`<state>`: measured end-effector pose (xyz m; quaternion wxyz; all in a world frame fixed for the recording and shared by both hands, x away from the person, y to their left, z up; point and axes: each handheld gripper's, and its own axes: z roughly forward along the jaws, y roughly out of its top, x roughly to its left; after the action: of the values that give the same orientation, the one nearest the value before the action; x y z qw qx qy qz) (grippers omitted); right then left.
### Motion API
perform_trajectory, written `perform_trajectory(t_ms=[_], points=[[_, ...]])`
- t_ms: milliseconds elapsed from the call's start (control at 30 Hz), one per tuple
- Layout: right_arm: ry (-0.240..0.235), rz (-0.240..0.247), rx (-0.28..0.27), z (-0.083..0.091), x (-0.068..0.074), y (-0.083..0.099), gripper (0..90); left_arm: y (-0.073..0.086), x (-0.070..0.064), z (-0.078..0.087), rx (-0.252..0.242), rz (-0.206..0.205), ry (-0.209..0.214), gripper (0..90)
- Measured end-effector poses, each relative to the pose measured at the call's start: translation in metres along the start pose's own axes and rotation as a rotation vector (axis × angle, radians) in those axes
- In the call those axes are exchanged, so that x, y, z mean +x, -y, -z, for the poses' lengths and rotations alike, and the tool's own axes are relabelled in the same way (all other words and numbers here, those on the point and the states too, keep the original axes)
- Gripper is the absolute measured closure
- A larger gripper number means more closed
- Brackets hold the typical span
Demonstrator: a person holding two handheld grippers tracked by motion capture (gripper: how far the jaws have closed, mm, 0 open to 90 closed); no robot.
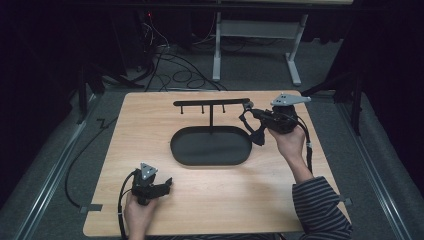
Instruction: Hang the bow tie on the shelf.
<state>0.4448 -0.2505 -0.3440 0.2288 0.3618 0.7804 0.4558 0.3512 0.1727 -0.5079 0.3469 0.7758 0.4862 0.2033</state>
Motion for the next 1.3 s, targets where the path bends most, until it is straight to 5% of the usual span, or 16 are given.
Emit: perform_trajectory(t_ms=[1300], points=[[0.059, -0.033, 0.059, -0.037, -0.009, -0.001, 89.5, 0.000, 0.000, 0.000, 0.000, 0.000, 0.000, 21.0]])
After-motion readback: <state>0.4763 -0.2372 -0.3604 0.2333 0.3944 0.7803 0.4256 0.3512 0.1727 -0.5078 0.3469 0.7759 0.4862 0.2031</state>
